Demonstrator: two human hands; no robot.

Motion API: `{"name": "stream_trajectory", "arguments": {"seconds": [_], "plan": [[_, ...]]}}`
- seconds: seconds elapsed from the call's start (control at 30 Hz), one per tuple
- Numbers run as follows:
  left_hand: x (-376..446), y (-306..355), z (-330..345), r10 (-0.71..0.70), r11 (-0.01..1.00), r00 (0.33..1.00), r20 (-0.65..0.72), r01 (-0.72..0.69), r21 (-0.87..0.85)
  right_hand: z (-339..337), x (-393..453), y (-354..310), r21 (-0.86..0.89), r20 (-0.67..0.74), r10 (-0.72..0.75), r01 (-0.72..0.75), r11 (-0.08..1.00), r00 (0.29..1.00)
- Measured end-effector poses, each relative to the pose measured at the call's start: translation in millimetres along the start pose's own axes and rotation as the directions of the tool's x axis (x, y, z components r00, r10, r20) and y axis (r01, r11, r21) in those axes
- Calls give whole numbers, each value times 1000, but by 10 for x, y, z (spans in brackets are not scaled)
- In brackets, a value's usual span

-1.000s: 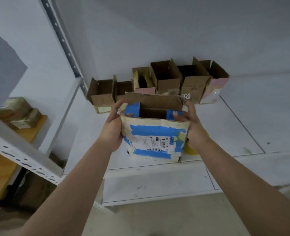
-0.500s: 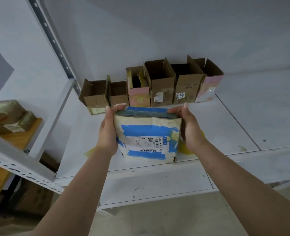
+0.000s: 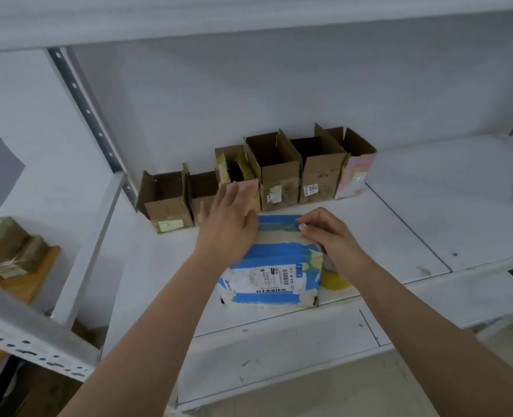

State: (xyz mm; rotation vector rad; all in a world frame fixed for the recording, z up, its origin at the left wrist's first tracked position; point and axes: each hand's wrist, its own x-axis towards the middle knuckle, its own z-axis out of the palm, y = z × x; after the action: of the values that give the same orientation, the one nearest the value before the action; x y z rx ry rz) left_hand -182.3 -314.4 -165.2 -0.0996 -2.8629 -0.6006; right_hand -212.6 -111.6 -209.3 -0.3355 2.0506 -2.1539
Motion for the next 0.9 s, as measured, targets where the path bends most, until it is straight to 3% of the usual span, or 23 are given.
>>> {"name": "stream_trajectory", "arguments": {"seconds": [0.07,0.1,0.2,0.27,0.3,0.37,0.43,0.47,0.6,0.67,0.7,0.73,0.8,0.87,0.9], "plan": [[-9,-33,140,1,954,978,209,-63,292,-51,-45,-33,-44,43,-1,3,999,999],[3,-66,162,3,936,968,251,-91,339,-106,-49,-46,-73,39,11,-8,997,999],[16,-134,145,9,936,960,279,-106,334,-341,-52,-54,-186,-164,79,-109,976,983],[18,-130,148,18,928,961,275,-119,354,-449,-101,30,-380,-139,158,-200,903,978],[16,-119,149,22,925,961,275,-124,359,-471,-134,111,-558,-53,245,-232,797,968],[5,-90,136,22,926,960,281,-125,356,-501,-196,313,-909,27,439,-161,384,898],[-1,-82,74,8,930,952,307,-120,348,-510,-234,444,-999,-14,447,-28,26,894],[-5,-77,45,-6,927,946,324,-116,356,-511,-253,458,-998,-46,391,-26,-56,919],[10,73,27,-8,905,940,342,-138,402,-624,-214,316,-972,-213,180,-189,-141,960],[-7,182,72,84,950,944,318,-172,260,-744,-126,110,-960,-270,53,-265,-89,961],[-23,213,98,134,970,950,281,-184,161,-784,-82,-58,-963,-265,-23,-264,53,964],[-36,220,116,160,982,961,224,-177,59,-798,-53,-255,-942,-242,-90,-212,260,966],[-42,187,93,106,985,988,115,-89,-147,-722,-54,-635,-769,-156,-168,-13,639,973],[-63,154,35,38,914,995,94,3,-405,-476,-84,-946,-627,-10,-189,141,766,982],[-74,144,0,32,832,996,87,22,-554,-323,-92,-1047,-585,72,-181,188,789,981]]}}
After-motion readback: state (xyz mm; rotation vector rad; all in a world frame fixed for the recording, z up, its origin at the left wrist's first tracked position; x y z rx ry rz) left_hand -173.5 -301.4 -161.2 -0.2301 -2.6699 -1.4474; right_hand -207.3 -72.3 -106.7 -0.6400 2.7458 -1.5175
